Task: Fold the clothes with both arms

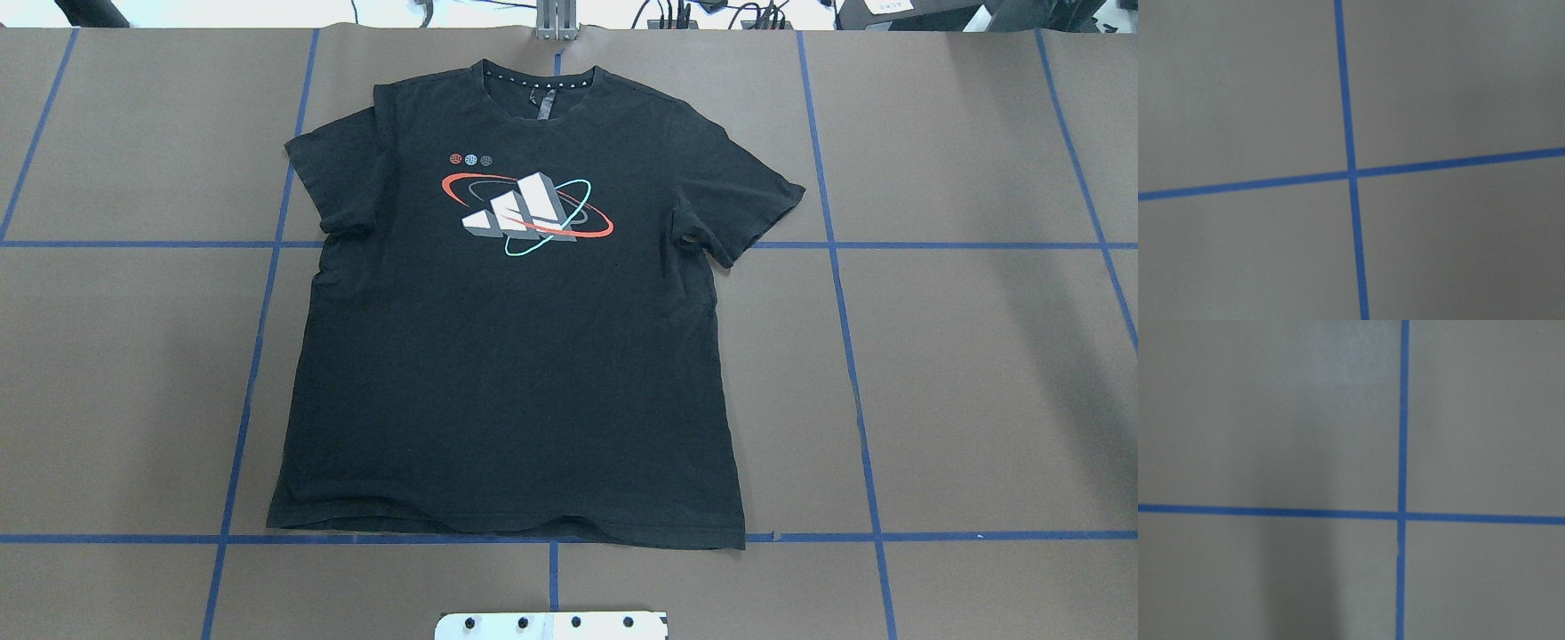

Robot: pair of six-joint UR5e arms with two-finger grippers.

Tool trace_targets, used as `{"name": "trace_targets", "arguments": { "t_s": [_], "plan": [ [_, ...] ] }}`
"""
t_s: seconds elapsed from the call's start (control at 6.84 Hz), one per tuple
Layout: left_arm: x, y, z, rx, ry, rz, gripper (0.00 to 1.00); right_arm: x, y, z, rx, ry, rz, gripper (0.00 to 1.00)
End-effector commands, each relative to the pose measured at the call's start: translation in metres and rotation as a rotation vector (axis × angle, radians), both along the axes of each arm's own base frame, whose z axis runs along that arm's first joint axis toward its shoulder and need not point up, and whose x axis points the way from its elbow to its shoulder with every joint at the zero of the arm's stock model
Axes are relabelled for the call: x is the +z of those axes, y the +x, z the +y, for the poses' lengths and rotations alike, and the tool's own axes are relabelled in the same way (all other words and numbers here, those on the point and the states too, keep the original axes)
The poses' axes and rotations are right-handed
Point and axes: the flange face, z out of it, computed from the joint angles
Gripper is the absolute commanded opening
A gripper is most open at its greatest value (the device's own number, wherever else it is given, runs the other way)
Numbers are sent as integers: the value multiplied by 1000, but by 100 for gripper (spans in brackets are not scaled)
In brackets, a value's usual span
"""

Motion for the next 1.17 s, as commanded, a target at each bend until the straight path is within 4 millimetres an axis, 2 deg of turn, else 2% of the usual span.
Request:
{"name": "trace_targets", "arguments": {
  "t_s": [0.0,0.15,0.29,0.44,0.59,0.73,0.88,1.02],
  "plan": [
    [-40,46,-32,66,63,12,100,-54,-28,-38,37,33,-25,100],
    [-45,66,-32,86,58,25,100,-46,-50,-44,0,84,-33,100],
    [-54,82,-45,79,56,78,100,-54,-75,-49,49,140,-76,100],
    [-72,100,-65,65,127,112,100,-55,-113,-72,63,122,-109,100],
    [-71,103,-76,19,167,158,100,-63,-124,-101,79,105,-115,100],
    [-68,107,-79,-28,173,210,100,-76,-151,-119,46,130,-124,100],
    [-59,143,-76,-24,165,261,100,-84,-169,-123,23,145,-130,100],
    [-54,153,-75,-88,158,301,100,-102,-191,-128,8,150,-141,100]
  ]
}}
